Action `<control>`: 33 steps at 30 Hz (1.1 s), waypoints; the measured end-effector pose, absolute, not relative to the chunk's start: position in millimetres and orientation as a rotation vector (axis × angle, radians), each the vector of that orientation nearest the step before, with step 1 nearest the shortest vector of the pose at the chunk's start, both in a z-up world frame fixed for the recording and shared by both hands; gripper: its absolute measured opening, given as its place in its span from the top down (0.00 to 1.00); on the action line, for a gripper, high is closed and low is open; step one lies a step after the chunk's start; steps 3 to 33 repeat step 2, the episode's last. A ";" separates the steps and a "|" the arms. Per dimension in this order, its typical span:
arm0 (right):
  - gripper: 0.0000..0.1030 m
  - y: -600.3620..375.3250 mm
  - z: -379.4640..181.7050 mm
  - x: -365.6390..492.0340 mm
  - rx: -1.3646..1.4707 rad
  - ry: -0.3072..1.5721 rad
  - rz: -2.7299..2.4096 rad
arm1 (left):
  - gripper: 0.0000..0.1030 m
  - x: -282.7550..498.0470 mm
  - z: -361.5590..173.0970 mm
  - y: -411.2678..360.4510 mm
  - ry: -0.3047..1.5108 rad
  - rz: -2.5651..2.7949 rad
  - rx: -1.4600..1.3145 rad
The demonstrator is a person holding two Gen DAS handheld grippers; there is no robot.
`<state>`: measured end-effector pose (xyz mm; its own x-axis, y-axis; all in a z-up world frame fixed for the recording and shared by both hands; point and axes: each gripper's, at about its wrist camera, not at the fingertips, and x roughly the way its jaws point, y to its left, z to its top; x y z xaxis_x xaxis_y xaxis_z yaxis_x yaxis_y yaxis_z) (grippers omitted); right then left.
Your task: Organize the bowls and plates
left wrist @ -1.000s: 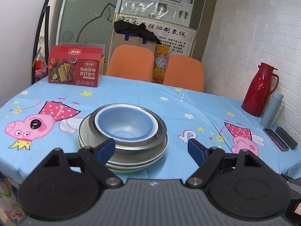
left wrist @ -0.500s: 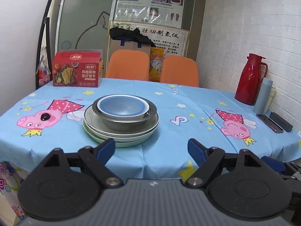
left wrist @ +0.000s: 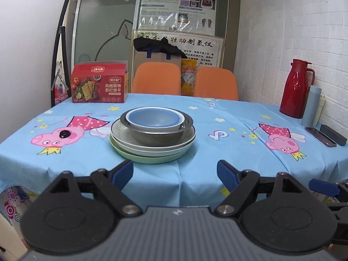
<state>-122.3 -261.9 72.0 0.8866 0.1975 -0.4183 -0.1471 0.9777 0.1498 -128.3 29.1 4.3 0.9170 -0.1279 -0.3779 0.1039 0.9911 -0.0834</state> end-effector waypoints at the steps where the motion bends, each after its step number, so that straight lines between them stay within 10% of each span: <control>1: 0.00 -260.6 71.5 -123.3 0.112 0.448 0.182 | 0.21 -129.0 5.2 28.2 0.388 -0.117 -0.063; 33: 0.00 -260.1 71.2 -123.8 0.111 0.449 0.183 | 0.21 -129.8 5.7 27.7 0.385 -0.115 -0.062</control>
